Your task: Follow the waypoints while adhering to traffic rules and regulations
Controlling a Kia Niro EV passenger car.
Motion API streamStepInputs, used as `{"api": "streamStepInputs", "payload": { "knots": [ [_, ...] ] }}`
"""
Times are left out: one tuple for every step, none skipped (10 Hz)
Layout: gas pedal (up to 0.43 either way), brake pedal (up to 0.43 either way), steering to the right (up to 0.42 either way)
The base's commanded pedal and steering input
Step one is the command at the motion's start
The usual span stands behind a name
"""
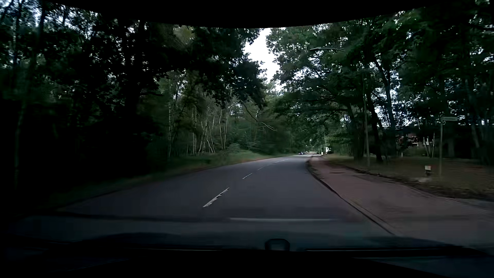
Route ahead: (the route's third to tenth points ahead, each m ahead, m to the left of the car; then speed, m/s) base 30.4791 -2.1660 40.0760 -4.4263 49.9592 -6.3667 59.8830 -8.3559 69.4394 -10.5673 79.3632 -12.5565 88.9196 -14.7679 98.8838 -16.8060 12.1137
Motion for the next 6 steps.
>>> {"api": "streamStepInputs", "payload": {
  "knots": [
    [0.157,0.000,0.043],
    [0.157,0.000,0.042],
    [0.157,0.000,0.041],
    [0.157,0.000,0.042],
    [0.157,0.000,0.043],
    [0.157,0.000,0.038]
  ]
}}
